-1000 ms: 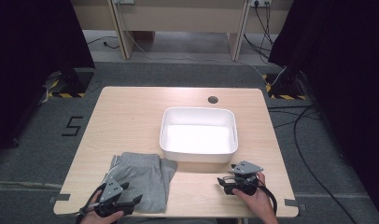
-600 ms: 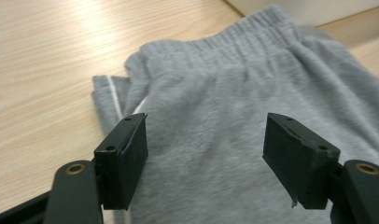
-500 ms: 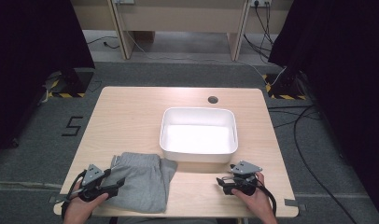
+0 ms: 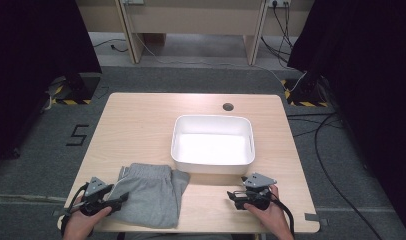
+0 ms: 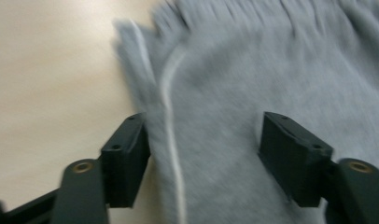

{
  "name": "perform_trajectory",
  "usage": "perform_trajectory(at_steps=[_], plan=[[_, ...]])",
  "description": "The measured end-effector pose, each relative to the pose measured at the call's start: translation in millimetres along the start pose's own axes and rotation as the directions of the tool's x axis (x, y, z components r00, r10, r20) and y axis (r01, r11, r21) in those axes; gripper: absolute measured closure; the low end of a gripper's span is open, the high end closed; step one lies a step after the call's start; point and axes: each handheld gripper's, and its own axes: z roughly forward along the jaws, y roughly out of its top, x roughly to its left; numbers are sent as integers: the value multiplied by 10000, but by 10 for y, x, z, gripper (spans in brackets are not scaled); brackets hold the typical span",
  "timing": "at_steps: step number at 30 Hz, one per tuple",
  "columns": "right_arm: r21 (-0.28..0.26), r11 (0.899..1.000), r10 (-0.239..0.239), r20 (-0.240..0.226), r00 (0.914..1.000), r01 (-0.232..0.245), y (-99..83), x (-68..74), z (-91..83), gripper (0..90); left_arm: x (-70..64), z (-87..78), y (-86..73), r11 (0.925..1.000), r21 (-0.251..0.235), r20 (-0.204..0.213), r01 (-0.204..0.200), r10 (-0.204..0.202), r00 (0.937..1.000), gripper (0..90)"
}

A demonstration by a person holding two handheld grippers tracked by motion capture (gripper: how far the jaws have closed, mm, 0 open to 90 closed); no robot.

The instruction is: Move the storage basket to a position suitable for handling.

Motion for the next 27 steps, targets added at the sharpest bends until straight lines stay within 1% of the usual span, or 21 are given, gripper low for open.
perform_trajectory(at_steps=[1, 4, 6, 7, 8, 11, 12, 13, 16, 18, 19, 20, 23, 24, 26, 27], plan=[[-26, 10000, -37, -15, 10000, 37, 4, 3, 5, 239, -8, 5, -12, 10000, -81, -37, -48, 47, 10000, 335], [47, 10000, -64, -30, 10000, 64, 7, 20, 21, 238, -38, -6, -13, 9998, -27, 39, -189, 189, 9998, 396], [113, 9999, -123, -48, 9999, 123, 8, 36, 40, 238, -105, 5, -35, 9997, -116, 202, -204, 206, 9996, 441], [86, 9998, -150, -78, 9999, 151, 9, 42, 47, 238, -160, 11, -49, 9993, -133, 425, -337, 343, 9985, 460], [95, 9998, -148, -124, 9998, 149, 13, 56, 49, 238, -212, 15, -57, 9989, -149, 533, -442, 449, 9976, 474], [71, 9997, -249, -158, 9996, 250, 21, 74, 57, 238, -360, 28, -65, 9970, -169, 633, -749, 758, 9951, 483], [88, 9996, -262, -149, 9995, 263, 22, 80, 58, 238, -424, 32, -61, 9963, -105, 704, -859, 864, 9938, 484], [105, 9995, -280, -152, 9995, 282, 24, 83, 56, 238, -463, 36, -60, 9960, -75, 737, -886, 889, 9933, 484], [40, 9996, -263, -164, 9995, 264, 28, 88, 54, 239, -633, 84, -43, 9970, -14, 807, -769, 767, 9938, 468], [11, 9996, -271, -197, 9994, 271, 35, 93, 51, 239, -771, 145, 2, 9959, 60, 792, -904, 897, 9928, 443], [-17, 9996, -291, -245, 9993, 290, 39, 99, 51, 239, -829, 179, 24, 9963, 93, 839, -858, 848, 9929, 421], [-42, 9995, -308, -273, 9992, 307, 44, 103, 47, 239, -865, 205, 42, 9962, 127, 893, -861, 846, 9924, 407], [-139, 9994, -325, -349, 9989, 320, 55, 117, 30, 239, -971, 289, 115, 9943, 248, 1019, -1036, 1005, 9897, 378], [-198, 9991, -376, -384, 9986, 368, 59, 123, 20, 237, -989, 317, 141, 9934, 266, 1072, -1115, 1081, 9883, 365], [-365, 9982, -499, -430, 9978, 484, 71, 135, -1, 237, -1006, 344, 168, 9932, 314, 1154, -1118, 1075, 9875, 361], [-439, 9983, -418, -508, 9978, 396, 75, 138, -9, 237, -1022, 356, 179, 9930, 320, 1167, -1140, 1096, 9871, 362]])
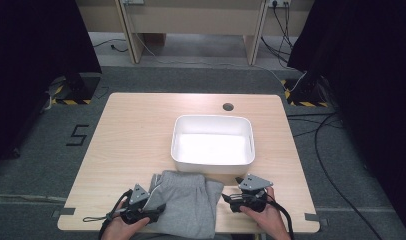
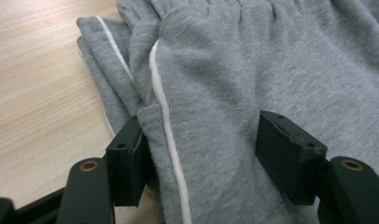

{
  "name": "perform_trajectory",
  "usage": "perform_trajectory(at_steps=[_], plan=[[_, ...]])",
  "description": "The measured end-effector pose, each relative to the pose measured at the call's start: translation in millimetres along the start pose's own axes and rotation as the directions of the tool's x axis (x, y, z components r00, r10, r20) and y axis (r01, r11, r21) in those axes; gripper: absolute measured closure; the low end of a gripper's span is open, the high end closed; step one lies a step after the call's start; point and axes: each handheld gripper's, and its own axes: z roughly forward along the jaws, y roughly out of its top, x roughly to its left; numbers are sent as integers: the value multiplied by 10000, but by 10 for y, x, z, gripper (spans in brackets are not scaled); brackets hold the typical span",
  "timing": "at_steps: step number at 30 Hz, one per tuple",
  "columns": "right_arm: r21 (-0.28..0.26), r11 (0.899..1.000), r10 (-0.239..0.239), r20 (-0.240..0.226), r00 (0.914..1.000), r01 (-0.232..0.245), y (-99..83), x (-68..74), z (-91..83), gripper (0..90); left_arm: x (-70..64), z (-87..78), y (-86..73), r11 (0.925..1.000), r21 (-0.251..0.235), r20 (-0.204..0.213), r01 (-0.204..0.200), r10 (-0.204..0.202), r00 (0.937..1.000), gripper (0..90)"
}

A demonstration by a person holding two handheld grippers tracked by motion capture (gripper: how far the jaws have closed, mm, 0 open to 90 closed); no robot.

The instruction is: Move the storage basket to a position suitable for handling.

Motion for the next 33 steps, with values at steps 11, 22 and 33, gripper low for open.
perform_trajectory(at_steps=[11, 22, 33], plan=[[30, 10000, 22, 34, 10000, -22, 8, -4, 5, 235, -158, 128, 84, 9993, -127, 329, -362, 366, 9988, 356], [-146, 9999, 70, 116, 9999, -69, -4, -39, -63, 232, -39, -1, 8, 9987, -351, 525, 378, -359, 9980, 193], [-80, 10000, -17, 32, 10000, 17, 0, -9, -27, 232, 13, -196, -184, 9947, -535, 860, 877, -829, 9928, 155]])
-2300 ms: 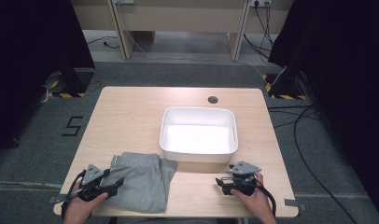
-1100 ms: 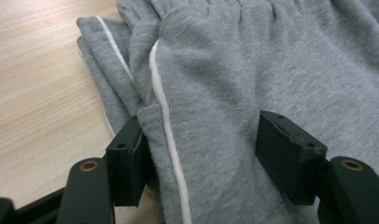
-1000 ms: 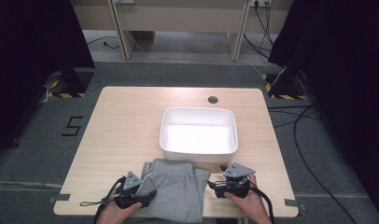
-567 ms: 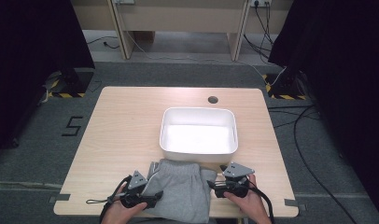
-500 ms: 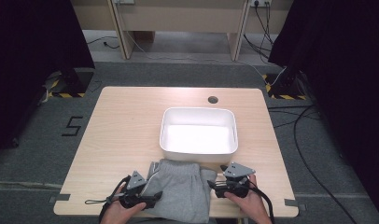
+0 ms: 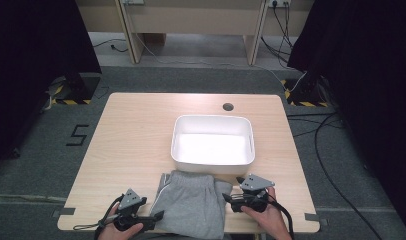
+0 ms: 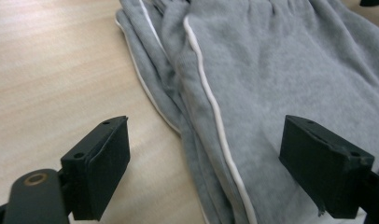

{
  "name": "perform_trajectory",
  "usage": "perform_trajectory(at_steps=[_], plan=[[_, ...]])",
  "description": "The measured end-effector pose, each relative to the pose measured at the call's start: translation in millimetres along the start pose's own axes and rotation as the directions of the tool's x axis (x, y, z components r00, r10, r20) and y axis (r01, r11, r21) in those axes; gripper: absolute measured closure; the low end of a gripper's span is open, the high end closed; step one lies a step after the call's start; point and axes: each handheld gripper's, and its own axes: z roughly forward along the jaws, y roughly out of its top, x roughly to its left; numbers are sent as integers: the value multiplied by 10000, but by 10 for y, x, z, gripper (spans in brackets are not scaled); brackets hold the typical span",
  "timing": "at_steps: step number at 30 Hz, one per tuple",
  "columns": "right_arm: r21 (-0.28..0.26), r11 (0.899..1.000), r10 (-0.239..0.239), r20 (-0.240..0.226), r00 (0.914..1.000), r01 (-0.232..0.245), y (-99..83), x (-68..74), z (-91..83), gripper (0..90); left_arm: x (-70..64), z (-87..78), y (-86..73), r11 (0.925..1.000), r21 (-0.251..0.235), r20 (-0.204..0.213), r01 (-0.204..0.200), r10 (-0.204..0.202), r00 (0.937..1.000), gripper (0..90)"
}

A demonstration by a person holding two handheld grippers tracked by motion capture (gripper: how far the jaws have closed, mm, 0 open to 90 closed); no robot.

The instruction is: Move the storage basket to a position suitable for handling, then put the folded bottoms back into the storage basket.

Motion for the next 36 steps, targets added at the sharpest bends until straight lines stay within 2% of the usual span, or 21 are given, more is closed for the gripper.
perform_trajectory(at_steps=[2, 11, 15, 16, 19, 25, 27, 30, 33, 36], plan=[[76, 10000, -11, 63, 10000, 11, 3, 4, 4, 232, 3, 8, -29, 10000, -6, 206, 60, -60, 9998, 154], [24, 10000, -57, 4, 10000, 57, 1, 19, 2, 230, -15, 60, -41, 10000, 12, 120, 30, -31, 9999, 147], [-85, 10000, -2, -113, 9999, 1, 6, 36, 1, 227, -76, 77, -52, 9998, 17, 109, -205, 204, 9997, 147], [-128, 9999, 8, -150, 9999, -10, 11, 35, -1, 223, -96, 81, -51, 9992, 82, 119, -397, 396, 9991, 151], [-183, 9998, 61, -239, 9997, -65, 25, 54, 4, 208, -127, 88, -64, 9976, -30, 229, -695, 696, 9973, 240], [-297, 9995, 34, -755, 9971, -56, 56, 143, 74, 193, -156, 96, -69, 9973, -90, 373, -727, 730, 9966, 352], [-41, 9999, 151, -767, 9969, -155, 58, 155, 145, 176, -168, 110, -74, 9967, -194, 412, -788, 796, 9960, 379], [119, 9989, 457, -789, 9958, -449, 67, 146, 231, 162, -154, 124, -56, 9959, -175, 554, -885, 893, 9945, 397], [120, 9975, 701, -1114, 9913, -692, 95, 143, 320, 162, -165, 129, -53, 9954, -157, 501, -943, 950, 9942, 408], [101, 9976, 691, -1217, 9902, -684, 122, 156, 375, 162, -177, 133, -54, 9948, -176, 505, -1008, 1016, 9935, 423]])
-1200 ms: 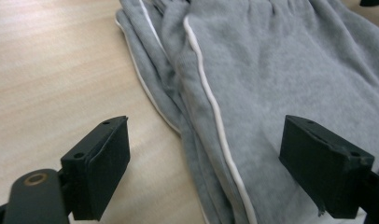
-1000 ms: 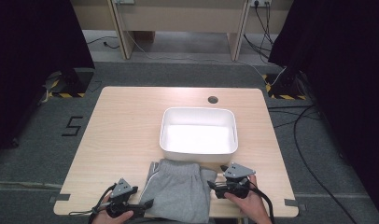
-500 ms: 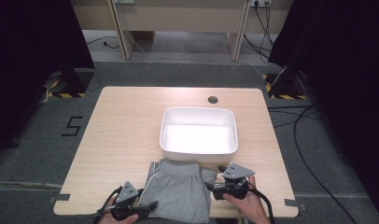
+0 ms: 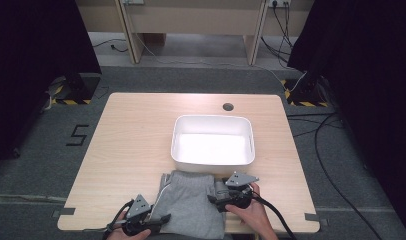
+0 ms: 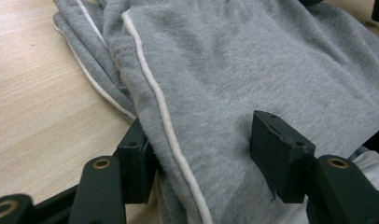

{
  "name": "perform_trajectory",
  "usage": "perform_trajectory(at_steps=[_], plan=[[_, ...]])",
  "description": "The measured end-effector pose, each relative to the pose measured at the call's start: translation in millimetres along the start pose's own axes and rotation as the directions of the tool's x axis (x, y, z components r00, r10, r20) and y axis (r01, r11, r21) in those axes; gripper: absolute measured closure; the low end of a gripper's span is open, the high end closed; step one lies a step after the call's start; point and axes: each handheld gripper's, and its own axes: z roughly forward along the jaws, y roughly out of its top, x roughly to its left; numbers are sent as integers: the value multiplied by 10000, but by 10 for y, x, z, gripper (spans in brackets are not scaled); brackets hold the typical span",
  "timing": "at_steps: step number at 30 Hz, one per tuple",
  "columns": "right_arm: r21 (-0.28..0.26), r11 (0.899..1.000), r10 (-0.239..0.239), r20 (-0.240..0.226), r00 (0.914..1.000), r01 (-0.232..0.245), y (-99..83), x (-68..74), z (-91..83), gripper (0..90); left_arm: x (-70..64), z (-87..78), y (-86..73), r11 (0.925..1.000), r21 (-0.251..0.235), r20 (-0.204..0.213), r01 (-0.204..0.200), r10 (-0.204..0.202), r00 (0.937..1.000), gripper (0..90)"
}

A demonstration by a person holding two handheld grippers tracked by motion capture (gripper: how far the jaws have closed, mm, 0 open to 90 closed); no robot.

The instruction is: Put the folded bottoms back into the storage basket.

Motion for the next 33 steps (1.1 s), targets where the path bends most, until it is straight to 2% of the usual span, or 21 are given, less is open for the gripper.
perform_trajectory(at_steps=[2, 6, 10, 15, 17, 19, 21, 25, 33], plan=[[56, 10000, 55, 38, 10000, -55, 9, 3, 48, 161, 4, 0, -2, 10000, -11, 13, -43, 43, 10000, 424], [544, 9985, -58, 148, 9999, 50, 13, 10, 139, 161, 10, 1, -4, 10000, -32, 66, -64, 64, 10000, 428], [899, 9956, -264, 191, 9995, 246, 37, 39, 195, 198, 5, 3, -8, 10000, -72, 123, -61, 62, 9999, 449], [817, 9947, -618, -36, 9981, 619, 52, 97, 221, 346, 14, 8, -10, 9999, -104, 366, -6, 10, 9993, 498], [742, 9955, -585, -74, 9983, 589, 54, 100, 223, 440, 12, 15, -11, 9999, -147, 463, 8, -2, 9989, 532], [660, 9970, -380, -219, 9990, 393, 55, 103, 221, 580, -4, 20, -16, 9995, -258, 421, -161, 172, 9990, 568], [616, 9967, -508, -361, 9981, 530, 53, 131, 221, 657, -31, 14, -12, 9986, -326, 303, -419, 429, 9986, 617], [418, 9950, -889, -322, 9955, 902, 44, 165, 202, 706, -58, 1, -7, 9965, -466, 220, -693, 704, 9973, 681], [-284, 9890, -1466, -475, 9881, 1454, 91, 277, 28, 735, -192, -145, 61, 9887, -701, 408, -1322, 1352, 9900, 704]])
